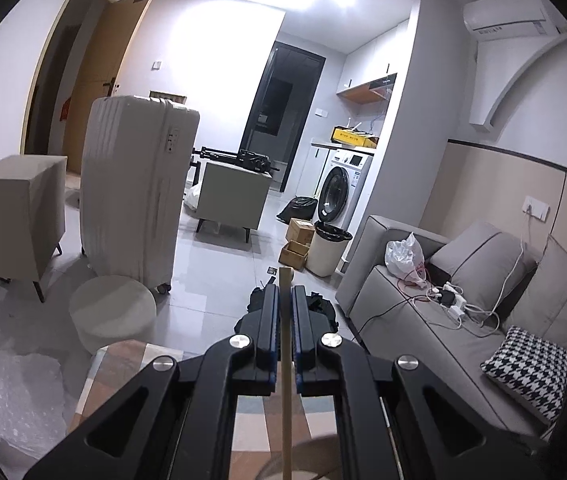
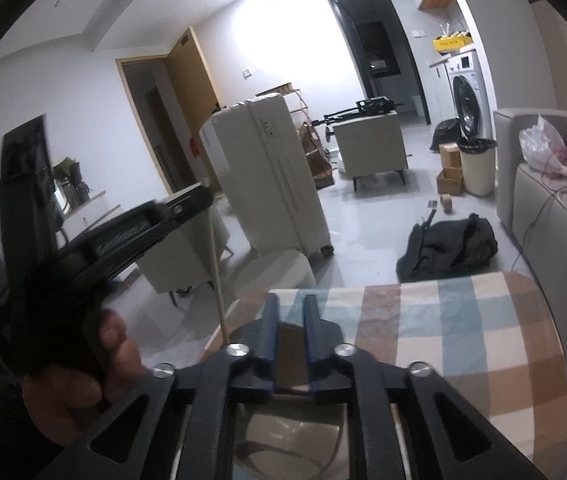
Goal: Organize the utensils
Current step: 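Lower both chopsticks into the utensil holder and open both tools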
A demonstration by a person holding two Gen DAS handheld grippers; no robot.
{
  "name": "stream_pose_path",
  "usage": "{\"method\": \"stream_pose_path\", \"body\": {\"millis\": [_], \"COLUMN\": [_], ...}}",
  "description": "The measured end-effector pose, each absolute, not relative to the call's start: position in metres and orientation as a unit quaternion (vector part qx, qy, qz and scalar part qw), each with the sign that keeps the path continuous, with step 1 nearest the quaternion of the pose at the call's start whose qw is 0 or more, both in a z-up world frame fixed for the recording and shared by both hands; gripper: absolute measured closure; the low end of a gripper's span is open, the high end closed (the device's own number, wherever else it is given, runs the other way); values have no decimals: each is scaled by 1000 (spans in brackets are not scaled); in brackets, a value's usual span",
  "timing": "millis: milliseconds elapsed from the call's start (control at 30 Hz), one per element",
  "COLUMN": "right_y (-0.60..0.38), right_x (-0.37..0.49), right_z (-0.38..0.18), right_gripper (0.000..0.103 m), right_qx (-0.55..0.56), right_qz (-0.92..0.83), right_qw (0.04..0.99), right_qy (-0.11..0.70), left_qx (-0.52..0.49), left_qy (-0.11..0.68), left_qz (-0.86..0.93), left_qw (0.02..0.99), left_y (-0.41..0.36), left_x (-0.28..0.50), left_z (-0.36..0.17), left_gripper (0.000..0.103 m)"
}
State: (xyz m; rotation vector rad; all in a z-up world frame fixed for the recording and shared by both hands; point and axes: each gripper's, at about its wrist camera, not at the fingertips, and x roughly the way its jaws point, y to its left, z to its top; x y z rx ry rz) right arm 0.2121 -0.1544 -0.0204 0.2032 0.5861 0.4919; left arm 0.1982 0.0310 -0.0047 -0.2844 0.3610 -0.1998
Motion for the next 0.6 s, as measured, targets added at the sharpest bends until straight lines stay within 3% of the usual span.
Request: {"method": "stream_pose_path", "body": {"millis": [33,67,500,567,600], "right_y": [-158,-161,-183,-185,-187], "right_x": [209,207,162,158,155], "right_z": [-19,-17,5,8,10], "right_gripper": [67,65,55,50,46], "right_qx": [104,108,115,119,119], "right_qz": [238,237,221,219,216], "right_qw": [922,922,925,926,927], "right_qy": [286,285,286,284,283], "left_qx": [-136,-129,-73,-77,-78], "left_qy": [177,175,199,220,228], "left_qz": [-98,-96,-96,-111,-114], "left_qw": [970,971,973,966,964], "left_y": [28,26,22,23,23], "left_x": [193,189,172,171,169], "left_z": [-6,-6,-14,-12,-10], "left_gripper": [101,101,101,97,87]}}
